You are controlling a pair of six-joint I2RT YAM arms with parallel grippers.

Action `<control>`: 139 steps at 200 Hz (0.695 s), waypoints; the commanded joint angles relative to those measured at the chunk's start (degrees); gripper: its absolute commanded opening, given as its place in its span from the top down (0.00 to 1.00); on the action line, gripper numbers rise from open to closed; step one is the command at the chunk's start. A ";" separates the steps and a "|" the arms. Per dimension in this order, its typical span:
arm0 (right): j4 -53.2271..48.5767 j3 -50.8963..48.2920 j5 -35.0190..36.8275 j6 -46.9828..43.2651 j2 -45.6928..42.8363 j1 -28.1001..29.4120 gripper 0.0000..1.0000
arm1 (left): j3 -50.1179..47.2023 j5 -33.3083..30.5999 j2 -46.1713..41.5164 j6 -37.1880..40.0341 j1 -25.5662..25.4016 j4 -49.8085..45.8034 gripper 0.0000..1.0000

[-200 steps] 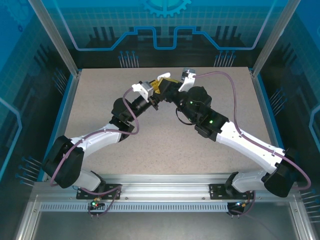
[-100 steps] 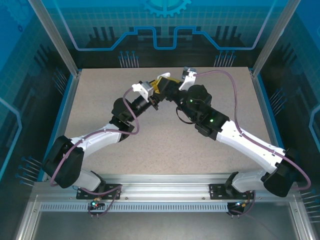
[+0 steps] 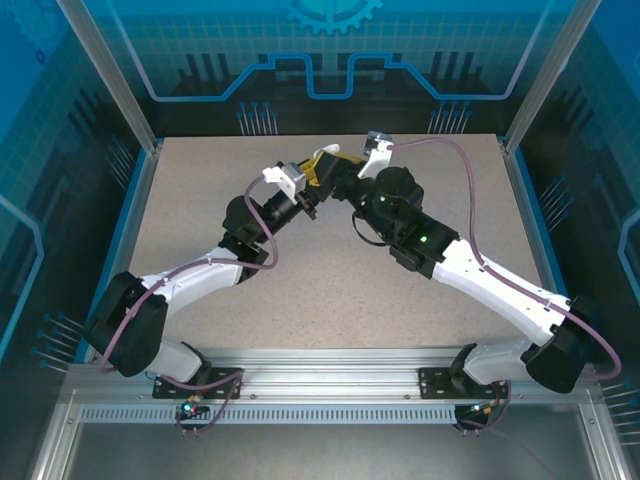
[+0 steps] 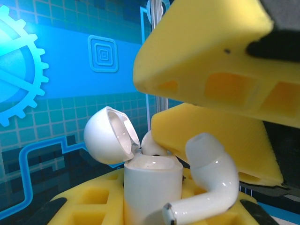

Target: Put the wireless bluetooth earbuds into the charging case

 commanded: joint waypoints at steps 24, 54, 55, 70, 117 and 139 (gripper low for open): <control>-1.58 2.48 -1.72 -1.09 0.42 -1.24 0.51 | 0.66 0.06 -1.33 -0.80 -0.36 4.29 1.00; -1.41 3.69 -2.53 -2.69 0.24 -1.30 0.50 | 0.23 -0.11 -1.14 -1.44 -0.36 4.53 1.00; -1.41 3.72 -2.57 -2.71 0.24 -1.29 0.50 | 0.20 -0.11 -1.14 -1.43 -0.36 4.53 1.00; -1.14 4.27 -2.92 -3.46 0.04 -1.38 0.49 | -0.06 -0.33 -1.05 -1.49 -0.39 4.64 1.00; -1.65 7.20 -6.03 -5.34 -0.44 -1.92 0.47 | -0.53 -0.47 -0.94 -1.47 -0.35 4.55 1.00; -2.12 7.88 -7.64 -5.70 -1.20 -2.16 0.46 | -0.81 -0.55 -0.91 -1.58 -0.36 4.54 1.00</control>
